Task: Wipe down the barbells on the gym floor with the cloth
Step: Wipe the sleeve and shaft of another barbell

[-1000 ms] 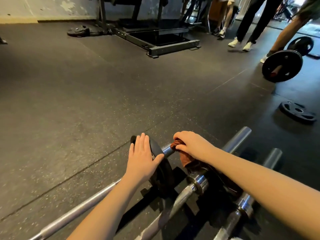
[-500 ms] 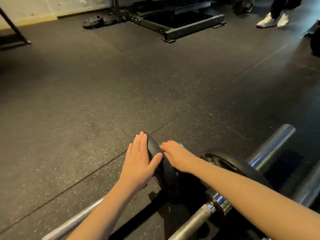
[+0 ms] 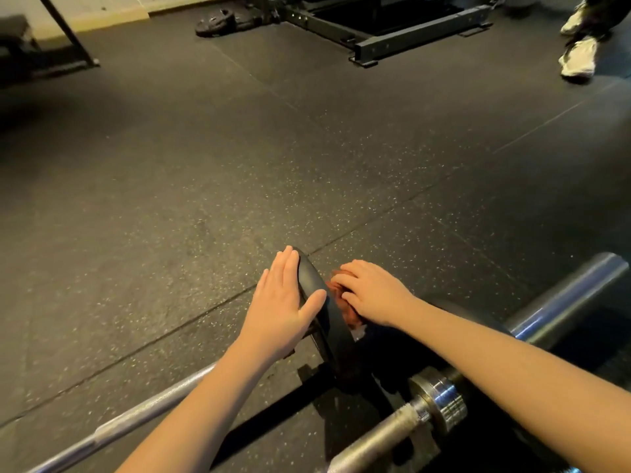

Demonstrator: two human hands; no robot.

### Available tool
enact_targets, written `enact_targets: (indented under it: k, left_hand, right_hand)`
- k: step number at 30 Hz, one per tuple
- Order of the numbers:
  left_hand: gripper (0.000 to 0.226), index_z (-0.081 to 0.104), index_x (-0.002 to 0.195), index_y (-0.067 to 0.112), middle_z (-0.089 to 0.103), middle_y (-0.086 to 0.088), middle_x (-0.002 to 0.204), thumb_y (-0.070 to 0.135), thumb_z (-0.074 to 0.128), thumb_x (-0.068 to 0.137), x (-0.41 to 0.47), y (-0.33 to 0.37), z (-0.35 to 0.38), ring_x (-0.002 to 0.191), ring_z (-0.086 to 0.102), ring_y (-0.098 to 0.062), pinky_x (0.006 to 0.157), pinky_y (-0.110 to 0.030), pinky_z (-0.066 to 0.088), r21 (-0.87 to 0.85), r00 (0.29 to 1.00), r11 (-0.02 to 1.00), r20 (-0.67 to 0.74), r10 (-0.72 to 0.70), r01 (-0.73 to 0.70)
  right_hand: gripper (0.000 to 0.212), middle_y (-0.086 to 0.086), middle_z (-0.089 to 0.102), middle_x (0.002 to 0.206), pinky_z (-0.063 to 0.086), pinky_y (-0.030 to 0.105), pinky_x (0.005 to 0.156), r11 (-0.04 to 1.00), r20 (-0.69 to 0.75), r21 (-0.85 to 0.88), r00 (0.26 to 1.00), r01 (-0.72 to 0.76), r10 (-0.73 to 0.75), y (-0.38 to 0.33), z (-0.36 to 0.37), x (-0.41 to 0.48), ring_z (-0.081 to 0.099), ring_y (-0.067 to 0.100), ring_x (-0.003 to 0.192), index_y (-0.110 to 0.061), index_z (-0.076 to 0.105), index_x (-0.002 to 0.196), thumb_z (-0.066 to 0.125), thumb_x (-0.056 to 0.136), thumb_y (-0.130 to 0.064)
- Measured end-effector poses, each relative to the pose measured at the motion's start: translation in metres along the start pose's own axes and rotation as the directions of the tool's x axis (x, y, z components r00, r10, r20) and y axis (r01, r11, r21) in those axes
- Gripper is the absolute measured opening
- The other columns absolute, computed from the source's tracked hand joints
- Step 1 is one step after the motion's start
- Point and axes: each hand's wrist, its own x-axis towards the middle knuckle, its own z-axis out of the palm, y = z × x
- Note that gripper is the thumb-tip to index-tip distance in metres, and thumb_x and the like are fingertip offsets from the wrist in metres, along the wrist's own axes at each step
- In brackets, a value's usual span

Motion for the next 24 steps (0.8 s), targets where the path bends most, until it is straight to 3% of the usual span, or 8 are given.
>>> enact_targets:
  k: [3, 9, 11, 14, 17, 19, 22, 24]
  left_hand:
    - [0.085, 0.007, 0.153, 0.012, 0.004, -0.002, 0.162, 0.06, 0.026, 0.087, 0.0, 0.005, -0.002, 0.148, 0.001, -0.014, 0.12, -0.035, 0.005, 0.024, 1.0, 1.0, 0.006, -0.007, 0.007]
    - [0.079, 0.006, 0.153, 0.011, 0.002, -0.003, 0.162, 0.053, 0.032, 0.091, -0.005, 0.015, -0.005, 0.148, -0.001, -0.014, 0.12, -0.035, 0.003, 0.038, 0.999, 0.998, 0.005, -0.052, 0.052]
    - [0.078, 0.007, 0.154, 0.011, 0.002, -0.003, 0.162, 0.052, 0.038, 0.095, -0.004, 0.018, -0.002, 0.148, -0.001, -0.015, 0.121, -0.036, 0.002, 0.053, 0.998, 0.996, -0.006, -0.067, 0.067]
    - [0.081, 0.007, 0.153, 0.012, 0.002, -0.002, 0.162, 0.055, 0.04, 0.094, -0.003, 0.023, 0.002, 0.148, -0.001, -0.015, 0.121, -0.038, 0.003, 0.031, 0.996, 0.996, -0.033, -0.081, 0.082]
    - [0.082, 0.008, 0.153, 0.012, 0.003, -0.002, 0.162, 0.058, 0.039, 0.093, -0.004, 0.02, 0.004, 0.148, 0.0, -0.015, 0.121, -0.038, 0.005, -0.009, 0.996, 0.997, -0.05, -0.073, 0.073]
    - [0.089, 0.009, 0.153, 0.013, 0.005, -0.001, 0.162, 0.067, 0.03, 0.086, -0.004, 0.017, 0.005, 0.148, 0.002, -0.015, 0.121, -0.038, 0.007, -0.015, 0.996, 0.997, -0.057, -0.075, 0.074]
    - [0.097, 0.01, 0.153, 0.014, 0.006, -0.001, 0.161, 0.071, 0.019, 0.076, -0.004, 0.017, 0.004, 0.148, 0.004, -0.015, 0.12, -0.038, 0.01, -0.04, 0.994, 0.995, -0.063, -0.091, 0.089]
    - [0.096, 0.011, 0.153, 0.013, 0.008, -0.002, 0.161, 0.07, 0.02, 0.076, -0.002, 0.016, 0.003, 0.148, 0.005, -0.015, 0.12, -0.039, 0.011, -0.057, 0.993, 0.994, -0.062, -0.102, 0.098]
  right_hand:
    - [0.039, 0.006, 0.034, 0.147, 0.034, 0.04, 0.11, 0.983, -0.002, -0.013, 0.983, -0.185, 0.185, -0.002, -0.007, 0.0, 0.033, 0.025, 0.134, -0.026, 0.043, 0.14, 0.04, 0.102, -0.032]
    - [0.048, 0.002, 0.033, 0.153, 0.029, 0.037, 0.116, 0.999, -0.031, 0.003, 0.998, 0.05, -0.05, -0.015, 0.001, -0.02, 0.029, 0.02, 0.14, -0.023, 0.037, 0.146, 0.049, 0.1, -0.027]
    - [0.042, 0.001, 0.039, 0.148, 0.033, 0.038, 0.112, 0.994, 0.033, 0.047, 0.995, -0.098, 0.096, 0.0, -0.007, -0.008, 0.034, 0.019, 0.136, -0.023, 0.041, 0.143, 0.042, 0.101, -0.027]
    - [0.038, 0.005, 0.04, 0.144, 0.036, 0.039, 0.108, 0.969, -0.005, 0.089, 0.973, -0.231, 0.232, 0.003, -0.005, -0.004, 0.038, 0.023, 0.132, -0.02, 0.043, 0.139, 0.037, 0.102, -0.026]
    - [0.046, 0.004, 0.027, 0.154, 0.025, 0.037, 0.118, 0.998, -0.113, 0.005, 0.992, -0.062, 0.062, -0.01, 0.012, -0.029, 0.021, 0.024, 0.144, -0.021, 0.035, 0.145, 0.045, 0.1, -0.026]
    - [0.048, 0.001, 0.028, 0.154, 0.023, 0.037, 0.119, 1.0, -0.09, 0.013, 0.996, 0.005, -0.004, 0.001, 0.006, -0.029, 0.021, 0.021, 0.145, -0.021, 0.035, 0.147, 0.046, 0.1, -0.026]
    - [0.036, 0.007, 0.044, 0.138, 0.038, 0.04, 0.104, 0.981, 0.063, 0.128, 0.988, -0.148, 0.141, 0.014, -0.011, -0.003, 0.043, 0.025, 0.127, -0.02, 0.045, 0.136, 0.039, 0.101, -0.027]
    - [0.032, 0.012, 0.045, 0.132, 0.043, 0.042, 0.096, 0.953, 0.068, 0.143, 0.963, -0.268, 0.26, 0.008, -0.008, 0.007, 0.047, 0.029, 0.117, -0.018, 0.043, 0.131, 0.034, 0.102, -0.028]
